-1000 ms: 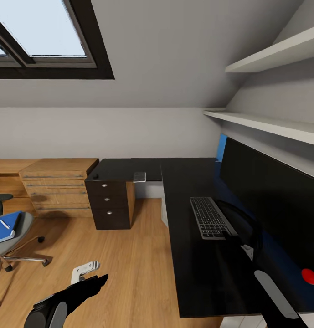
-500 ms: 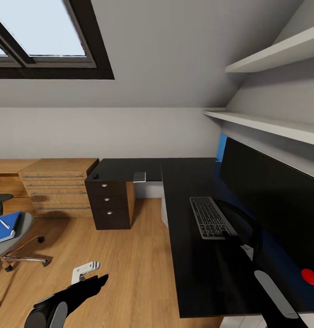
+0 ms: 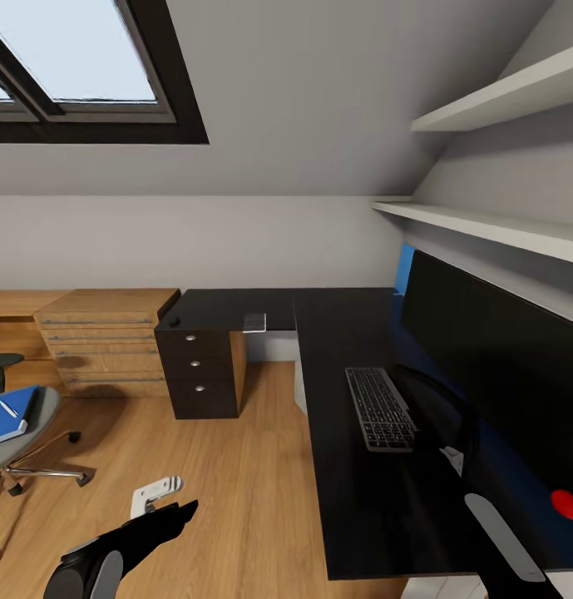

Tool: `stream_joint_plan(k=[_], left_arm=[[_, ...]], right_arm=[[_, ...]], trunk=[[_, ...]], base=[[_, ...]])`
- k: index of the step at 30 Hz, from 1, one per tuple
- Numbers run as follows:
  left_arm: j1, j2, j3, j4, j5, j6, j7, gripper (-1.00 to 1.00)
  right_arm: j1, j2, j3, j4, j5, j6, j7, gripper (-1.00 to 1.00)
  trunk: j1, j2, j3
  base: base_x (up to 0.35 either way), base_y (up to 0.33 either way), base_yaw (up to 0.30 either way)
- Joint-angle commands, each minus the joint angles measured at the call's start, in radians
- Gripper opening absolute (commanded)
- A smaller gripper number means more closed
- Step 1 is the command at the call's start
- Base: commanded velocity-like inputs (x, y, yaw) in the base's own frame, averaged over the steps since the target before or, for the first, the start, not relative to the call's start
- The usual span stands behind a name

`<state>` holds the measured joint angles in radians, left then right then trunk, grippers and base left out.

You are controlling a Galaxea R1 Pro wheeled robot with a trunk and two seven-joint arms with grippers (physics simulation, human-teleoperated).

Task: In the bedroom, organize the workspace by keeping the computer under the desk, ensuring the monitor is on the desk, placing the keyboard on the desk next to the monitor, placing the mouse on the desk next to the keyboard, moving the folder from the swivel chair onto the desk next to the mouse, stacking the notebook on top of the folder with the pen on top of the notebook, and positioning the swivel chair next to the desk.

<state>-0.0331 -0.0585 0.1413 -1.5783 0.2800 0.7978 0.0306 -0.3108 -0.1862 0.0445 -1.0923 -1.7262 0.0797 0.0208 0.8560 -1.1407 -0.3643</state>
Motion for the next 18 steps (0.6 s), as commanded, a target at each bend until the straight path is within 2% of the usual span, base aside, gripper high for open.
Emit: stream_joint_plan(k=[1,18], left_arm=[[-0.001,-0.001,0.002,-0.002,0.008,0.006,0.003,1.0],[-0.001,-0.001,0.006,-0.015,0.008,0.006,0.005,1.0]], right_arm=[[-0.001,-0.001,0.002,0.0,-0.009,0.0,0.002,1.0],[-0.001,-0.002,-0.001,0.0,-0.007,0.0,0.001,1.0]], trunk=[[0.004,-0.008,-0.004],[0.069,-0.127,-0.058]], base=[[0.0,0.0,0.0],[0.0,0.0,0.0]])
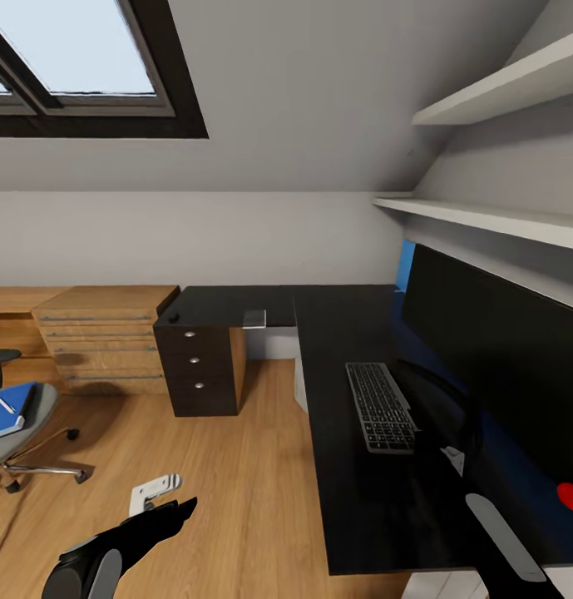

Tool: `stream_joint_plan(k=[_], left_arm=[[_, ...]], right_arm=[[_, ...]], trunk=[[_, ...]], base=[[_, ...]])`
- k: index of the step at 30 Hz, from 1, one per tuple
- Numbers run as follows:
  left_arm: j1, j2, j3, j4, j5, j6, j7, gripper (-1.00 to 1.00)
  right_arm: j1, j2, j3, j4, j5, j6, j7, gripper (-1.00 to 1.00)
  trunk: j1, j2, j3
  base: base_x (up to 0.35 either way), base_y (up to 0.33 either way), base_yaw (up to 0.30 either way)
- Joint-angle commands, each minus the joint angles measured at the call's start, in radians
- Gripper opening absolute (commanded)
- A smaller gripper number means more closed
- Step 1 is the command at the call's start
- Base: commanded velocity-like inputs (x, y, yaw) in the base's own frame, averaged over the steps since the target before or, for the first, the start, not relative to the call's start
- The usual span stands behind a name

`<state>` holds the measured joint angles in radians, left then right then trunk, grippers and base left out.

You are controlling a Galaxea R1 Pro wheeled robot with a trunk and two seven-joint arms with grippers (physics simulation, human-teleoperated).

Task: In the bedroom, organize the workspace by keeping the computer under the desk, ensuring the monitor is on the desk, placing the keyboard on the desk next to the monitor, placing the mouse on the desk next to the keyboard, moving the folder from the swivel chair onto the desk next to the mouse, stacking the notebook on top of the folder with the pen on top of the notebook, and positioning the swivel chair next to the desk.

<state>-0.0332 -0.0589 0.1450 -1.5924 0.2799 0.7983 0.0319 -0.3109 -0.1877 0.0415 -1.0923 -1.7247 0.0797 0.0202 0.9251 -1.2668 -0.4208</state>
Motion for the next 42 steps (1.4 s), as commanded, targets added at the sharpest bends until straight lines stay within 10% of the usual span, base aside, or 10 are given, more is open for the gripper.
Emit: stream_joint_plan(k=[1,34,42], left_arm=[[-0.001,-0.001,0.002,-0.002,0.008,0.006,0.003,1.0],[-0.001,-0.002,0.033,-0.022,0.01,0.006,0.001,1.0],[-0.001,-0.001,0.032,-0.022,0.01,0.007,-0.002,1.0]], right_arm=[[-0.001,-0.001,0.002,0.0,-0.009,0.0,0.002,1.0],[-0.004,-0.001,0.0,0.002,-0.008,-0.051,-0.105,1.0],[-0.005,-0.001,0.0,0.002,-0.007,-0.064,-0.105,1.0]], trunk=[[0.004,-0.008,-0.004],[0.13,-0.239,-0.108],[0.13,-0.239,-0.108]], base=[[0.0,0.0,0.0],[0.0,0.0,0.0],[0.0,0.0,0.0]])
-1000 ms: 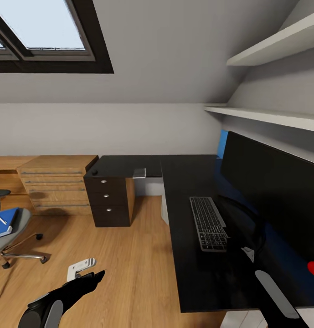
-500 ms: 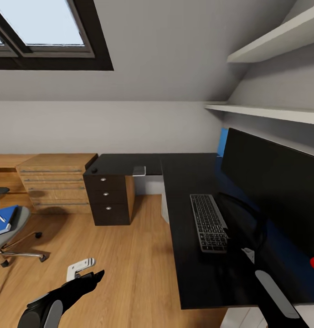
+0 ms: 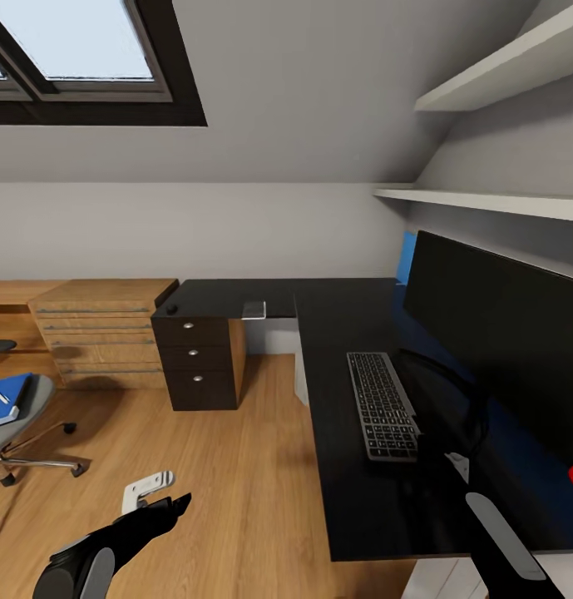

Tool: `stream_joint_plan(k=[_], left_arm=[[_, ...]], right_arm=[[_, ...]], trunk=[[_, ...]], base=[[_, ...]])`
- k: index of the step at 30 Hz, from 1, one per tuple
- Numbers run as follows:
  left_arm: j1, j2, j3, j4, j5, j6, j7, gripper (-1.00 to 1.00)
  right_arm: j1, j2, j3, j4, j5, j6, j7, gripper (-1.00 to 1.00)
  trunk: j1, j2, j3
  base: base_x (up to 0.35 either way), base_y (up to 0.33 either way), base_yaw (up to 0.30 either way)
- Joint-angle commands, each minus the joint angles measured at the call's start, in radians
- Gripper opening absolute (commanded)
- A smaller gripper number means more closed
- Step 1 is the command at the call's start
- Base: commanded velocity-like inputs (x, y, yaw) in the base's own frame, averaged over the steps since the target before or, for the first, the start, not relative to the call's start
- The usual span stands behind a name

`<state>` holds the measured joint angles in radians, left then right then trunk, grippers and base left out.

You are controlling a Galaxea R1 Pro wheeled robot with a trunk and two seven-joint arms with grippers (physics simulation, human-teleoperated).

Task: In the bedroom, organize the workspace by keeping the computer under the desk, ensuring the monitor is on the desk, placing the keyboard on the desk next to the monitor, placing the mouse on the desk next to the keyboard, moving the folder from the swivel chair onto the desk next to the mouse, stacking the notebook on top of the folder with the pen on top of the notebook, and positioning the swivel chair next to the desk.

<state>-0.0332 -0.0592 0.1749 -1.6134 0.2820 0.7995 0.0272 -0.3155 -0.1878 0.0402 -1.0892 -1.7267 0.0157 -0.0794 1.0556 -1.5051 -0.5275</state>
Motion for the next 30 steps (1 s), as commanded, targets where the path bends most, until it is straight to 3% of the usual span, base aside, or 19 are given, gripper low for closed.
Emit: stream_joint_plan(k=[1,21,30], left_arm=[[-0.001,-0.001,0.002,-0.001,0.008,0.006,0.003,1.0],[-0.001,-0.001,0.001,0.007,0.006,0.003,0.003,1.0],[-0.001,-0.001,0.001,0.008,0.006,0.003,0.003,1.0]], right_arm=[[0.0,-0.001,0.001,-0.001,-0.005,0.0,-0.005,1.0],[-0.001,-0.001,0.002,-0.001,-0.004,-0.001,-0.005,1.0],[-0.001,-0.001,0.003,-0.001,-0.004,-0.002,-0.005,1.0]], trunk=[[0.0,-0.001,-0.001],[0.0,-0.001,-0.001],[0.0,-0.001,-0.001]], base=[[0.0,0.0,0.0],[0.03,-0.083,0.0],[-0.243,-0.001,0.0]])
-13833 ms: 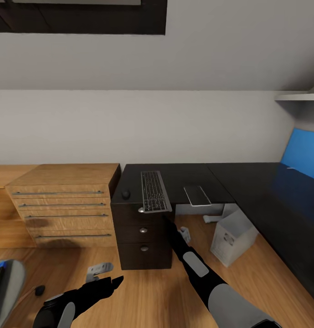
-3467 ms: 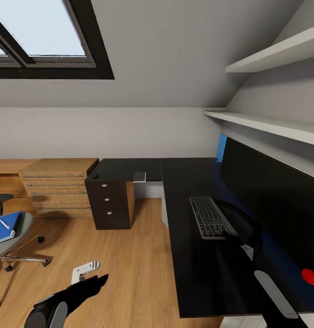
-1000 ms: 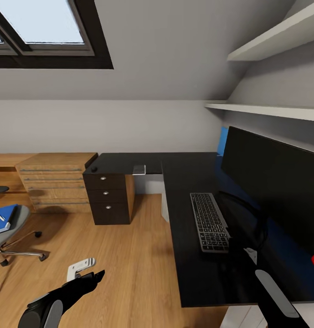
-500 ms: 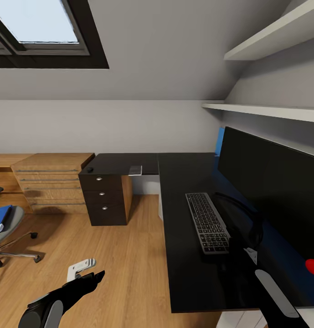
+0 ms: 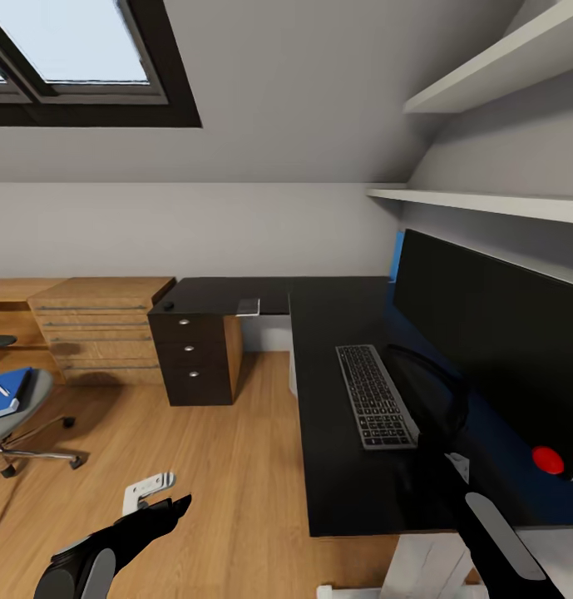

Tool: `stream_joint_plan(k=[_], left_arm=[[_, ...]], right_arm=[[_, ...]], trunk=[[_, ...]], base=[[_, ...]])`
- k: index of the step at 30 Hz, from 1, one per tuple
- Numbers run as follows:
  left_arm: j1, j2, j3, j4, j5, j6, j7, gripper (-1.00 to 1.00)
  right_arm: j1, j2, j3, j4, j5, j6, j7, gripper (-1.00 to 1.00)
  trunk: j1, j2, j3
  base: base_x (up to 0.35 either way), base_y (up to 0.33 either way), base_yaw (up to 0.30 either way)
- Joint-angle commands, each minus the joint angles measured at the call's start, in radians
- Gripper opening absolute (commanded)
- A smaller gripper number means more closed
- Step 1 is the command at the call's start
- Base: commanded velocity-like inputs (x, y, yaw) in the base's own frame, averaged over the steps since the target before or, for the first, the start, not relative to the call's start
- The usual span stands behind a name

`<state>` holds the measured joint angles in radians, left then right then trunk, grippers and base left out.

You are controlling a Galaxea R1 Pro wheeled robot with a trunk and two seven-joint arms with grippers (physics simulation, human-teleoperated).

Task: In the bedroom, organize the workspace by keeping the computer under the desk, ensuring the monitor is on the desk, placing the keyboard on the desk next to the monitor, placing the mouse on the desk next to the keyboard, moving the folder from the swivel chair onto the desk next to the mouse, stacking the notebook on top of the folder with the pen on top of the notebook, and positioning the swivel chair next to the desk.

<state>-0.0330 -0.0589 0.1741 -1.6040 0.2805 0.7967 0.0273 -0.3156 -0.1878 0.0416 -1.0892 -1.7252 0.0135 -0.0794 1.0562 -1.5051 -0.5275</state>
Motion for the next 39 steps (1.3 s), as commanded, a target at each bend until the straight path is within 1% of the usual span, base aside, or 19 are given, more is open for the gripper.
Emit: stream_joint_plan(k=[1,16,18,19,21,23,25,26,27,28,30,31,33,34,35,36,37,38,39], left_arm=[[-0.001,-0.001,0.002,-0.001,0.008,0.006,0.003,1.0],[-0.001,0.004,0.006,-0.002,0.006,0.006,0.003,1.0],[-0.001,0.004,0.007,-0.002,0.005,0.005,0.003,1.0],[-0.001,0.005,0.007,-0.002,0.005,0.005,0.004,1.0],[-0.001,0.005,0.007,-0.002,0.005,0.004,0.005,1.0],[-0.001,0.004,0.006,-0.002,0.005,0.003,0.007,1.0],[-0.001,0.004,0.005,-0.002,0.005,0.002,0.008,1.0],[-0.001,0.004,0.004,-0.002,0.005,0.002,0.009,1.0],[-0.001,0.003,0.004,-0.002,0.005,0.002,0.009,1.0],[-0.001,0.003,0.003,-0.002,0.005,0.001,0.009,1.0],[-0.001,0.003,0.003,-0.004,0.005,0.001,0.009,1.0],[-0.001,0.003,0.004,-0.006,0.005,0.0,0.01,1.0],[-0.001,0.004,0.005,-0.007,0.004,0.0,0.009,1.0],[-0.001,0.004,0.006,-0.008,0.004,0.0,0.009,1.0],[-0.001,0.005,0.007,-0.008,0.004,0.0,0.009,1.0],[-0.001,0.005,0.007,-0.009,0.004,0.0,0.009,1.0],[-0.001,0.005,0.007,-0.009,0.003,0.0,0.009,1.0],[-0.001,0.005,0.008,-0.009,0.003,0.0,0.01,1.0],[-0.001,0.005,0.008,-0.009,0.003,0.0,0.011,1.0]], right_arm=[[0.0,-0.001,0.001,-0.001,-0.005,0.0,-0.005,1.0],[0.0,0.004,0.024,-0.012,0.003,0.0,-0.001,1.0],[0.0,0.013,0.058,-0.027,0.025,0.0,-0.001,1.0],[0.0,0.021,0.092,-0.045,0.051,-0.001,-0.001,1.0],[0.0,0.029,0.131,-0.066,0.087,-0.006,-0.002,1.0],[0.0,0.043,0.201,-0.108,0.19,-0.043,-0.004,1.0],[0.0,0.052,0.234,-0.121,0.254,-0.075,-0.01,1.0],[0.0,0.071,0.27,-0.128,0.324,-0.107,-0.025,1.0],[0.0,0.084,0.29,-0.129,0.361,-0.121,-0.037,1.0],[0.0,0.118,0.331,-0.125,0.439,-0.141,-0.068,1.0],[0.0,0.157,0.373,-0.113,0.522,-0.154,-0.104,1.0],[0.0,0.193,0.412,-0.098,0.613,-0.164,-0.139,1.0],[0.0,0.224,0.445,-0.082,0.709,-0.172,-0.169,1.0],[0.0,0.251,0.468,-0.062,0.807,-0.179,-0.194,1.0],[0.0,0.263,0.477,-0.05,0.856,-0.182,-0.205,1.0],[0.0,0.288,0.489,-0.025,0.95,-0.192,-0.224,1.0],[0.0,0.299,0.493,-0.013,0.995,-0.199,-0.232,1.0],[0.0,0.321,0.498,0.013,1.076,-0.215,-0.246,1.0],[0.0,0.33,0.5,0.027,1.111,-0.225,-0.251,1.0]], trunk=[[-0.001,-0.001,-0.001],[-0.001,-0.001,-0.001],[-0.001,-0.001,-0.001],[-0.001,-0.001,-0.001],[-0.001,-0.001,-0.001],[-0.001,-0.001,-0.001],[-0.001,-0.001,-0.001],[-0.001,-0.001,-0.001],[-0.001,-0.001,-0.001],[-0.001,-0.001,-0.001],[-0.001,-0.001,-0.001],[-0.001,-0.001,-0.001],[-0.001,-0.001,-0.001],[-0.001,-0.001,-0.001],[-0.001,-0.001,-0.001],[-0.001,-0.001,-0.001],[-0.001,-0.001,-0.001],[-0.001,-0.001,-0.001],[-0.001,-0.001,-0.001]], base=[[-0.326,0.0,0.0],[-0.286,0.04,0.0],[-0.061,0.245,0.0],[-0.035,0.27,0.0],[-0.025,0.28,0.0],[0.025,0.293,0.0],[0.089,0.297,0.0],[0.144,0.291,0.0],[0.165,0.284,0.0],[0.197,0.272,0.0],[0.215,0.263,0.0],[0.239,0.247,0.0],[0.255,0.233,0.0],[0.276,0.208,0.0],[0.283,0.198,0.0],[0.294,0.178,0.0],[0.299,0.171,0.0],[0.305,0.16,0.0],[0.307,0.156,0.0]])
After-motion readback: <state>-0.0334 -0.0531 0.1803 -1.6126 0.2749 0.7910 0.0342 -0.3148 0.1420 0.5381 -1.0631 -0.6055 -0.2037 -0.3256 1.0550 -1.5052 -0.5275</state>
